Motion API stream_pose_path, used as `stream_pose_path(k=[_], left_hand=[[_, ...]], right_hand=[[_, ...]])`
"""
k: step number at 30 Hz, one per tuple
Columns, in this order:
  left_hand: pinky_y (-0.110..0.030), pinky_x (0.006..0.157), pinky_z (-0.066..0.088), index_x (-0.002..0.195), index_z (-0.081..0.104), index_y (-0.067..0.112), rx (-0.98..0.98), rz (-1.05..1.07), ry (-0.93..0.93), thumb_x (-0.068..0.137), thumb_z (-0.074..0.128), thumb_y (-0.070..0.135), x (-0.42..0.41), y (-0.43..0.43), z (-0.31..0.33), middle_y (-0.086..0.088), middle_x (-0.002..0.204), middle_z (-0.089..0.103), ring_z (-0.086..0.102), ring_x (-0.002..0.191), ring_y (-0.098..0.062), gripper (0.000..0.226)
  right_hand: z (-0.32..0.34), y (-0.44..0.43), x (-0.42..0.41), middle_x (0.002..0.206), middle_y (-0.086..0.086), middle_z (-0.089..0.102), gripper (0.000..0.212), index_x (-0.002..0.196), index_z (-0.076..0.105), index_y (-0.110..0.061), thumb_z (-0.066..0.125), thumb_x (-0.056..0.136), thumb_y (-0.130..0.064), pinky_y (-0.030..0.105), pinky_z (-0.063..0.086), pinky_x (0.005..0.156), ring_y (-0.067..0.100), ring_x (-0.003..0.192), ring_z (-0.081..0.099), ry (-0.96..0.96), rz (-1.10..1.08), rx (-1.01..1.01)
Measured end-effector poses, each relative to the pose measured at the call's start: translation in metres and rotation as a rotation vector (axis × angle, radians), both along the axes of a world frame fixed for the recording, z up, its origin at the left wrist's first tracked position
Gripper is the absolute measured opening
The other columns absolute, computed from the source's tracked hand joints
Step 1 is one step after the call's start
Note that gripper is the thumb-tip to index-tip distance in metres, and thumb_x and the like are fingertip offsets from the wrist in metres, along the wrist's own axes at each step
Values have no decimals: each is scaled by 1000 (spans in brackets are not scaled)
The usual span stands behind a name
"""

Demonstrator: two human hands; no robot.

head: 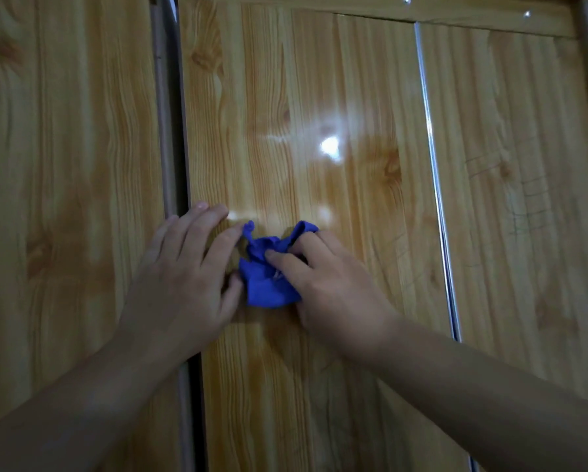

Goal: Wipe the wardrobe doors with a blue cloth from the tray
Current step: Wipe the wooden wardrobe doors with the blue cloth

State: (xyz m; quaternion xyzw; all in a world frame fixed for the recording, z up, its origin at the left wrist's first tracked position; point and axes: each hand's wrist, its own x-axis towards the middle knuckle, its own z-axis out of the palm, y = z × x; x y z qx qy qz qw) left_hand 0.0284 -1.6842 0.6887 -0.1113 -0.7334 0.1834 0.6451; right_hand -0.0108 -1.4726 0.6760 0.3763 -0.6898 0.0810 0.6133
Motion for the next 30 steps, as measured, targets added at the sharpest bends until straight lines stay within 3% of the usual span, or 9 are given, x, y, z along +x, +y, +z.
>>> stream_pose_path(k=[2, 6, 12, 15, 21, 26, 28, 30], left_hand=[[-56, 118, 36, 142, 51, 11, 8, -7, 8, 96, 49, 38, 0, 1, 0, -17, 149, 48, 43, 144, -36, 54], [-59, 118, 37, 140, 57, 9, 7, -33, 6, 99, 48, 38, -2, -1, -1, -17, 148, 49, 44, 143, -38, 52], [-62, 119, 35, 139, 58, 5, 6, -33, -1, 99, 48, 37, -3, -1, -1, -21, 147, 50, 43, 144, -41, 53], [-63, 118, 35, 139, 57, 4, 14, -41, -8, 98, 49, 36, -2, 0, 0, -22, 147, 50, 44, 143, -42, 53], [-60, 120, 33, 140, 56, 6, 21, -40, 6, 98, 49, 36, -1, 0, -1, -21, 147, 50, 43, 143, -41, 53], [-58, 119, 33, 141, 55, 6, 5, -55, 21, 98, 49, 37, -3, -2, 0, -20, 148, 49, 43, 142, -41, 52], [-58, 119, 33, 141, 55, 7, 8, -58, 24, 99, 48, 38, -4, -3, -1, -20, 148, 49, 43, 143, -41, 53], [-58, 120, 33, 141, 54, 7, 9, -56, 25, 99, 48, 38, -5, -3, -1, -20, 148, 49, 43, 143, -41, 52]], right_hand=[[8, 21, -7, 95, 12, 61, 44, 122, 70, -5, 51, 83, -16, 37, 51, 69, 32, 89, 55, -23, -16, -64], [19, 73, -29, 99, 18, 61, 46, 122, 69, -1, 61, 77, 7, 36, 46, 79, 39, 94, 57, -109, -33, -422], [7, 83, -35, 106, 8, 53, 49, 127, 66, -9, 58, 81, 5, 31, 42, 90, 27, 102, 53, -233, -45, -830], [-29, 41, -16, 106, 9, 56, 51, 127, 67, -8, 64, 77, 4, 37, 47, 92, 28, 101, 53, -245, -43, -738], [-129, -31, 21, 93, 5, 66, 34, 119, 73, -13, 61, 87, -14, 39, 53, 73, 26, 85, 61, -176, 16, -237], [-122, -4, 12, 99, 3, 67, 26, 122, 70, -16, 59, 99, -18, 40, 49, 81, 26, 90, 61, -16, -44, 37], [-96, 22, 0, 99, 6, 67, 32, 122, 71, -14, 69, 90, -19, 41, 46, 78, 30, 88, 62, 3, -95, -5], [-61, 46, -11, 97, 11, 66, 42, 119, 73, -11, 74, 78, -8, 40, 47, 76, 35, 87, 62, -58, -93, -212]])
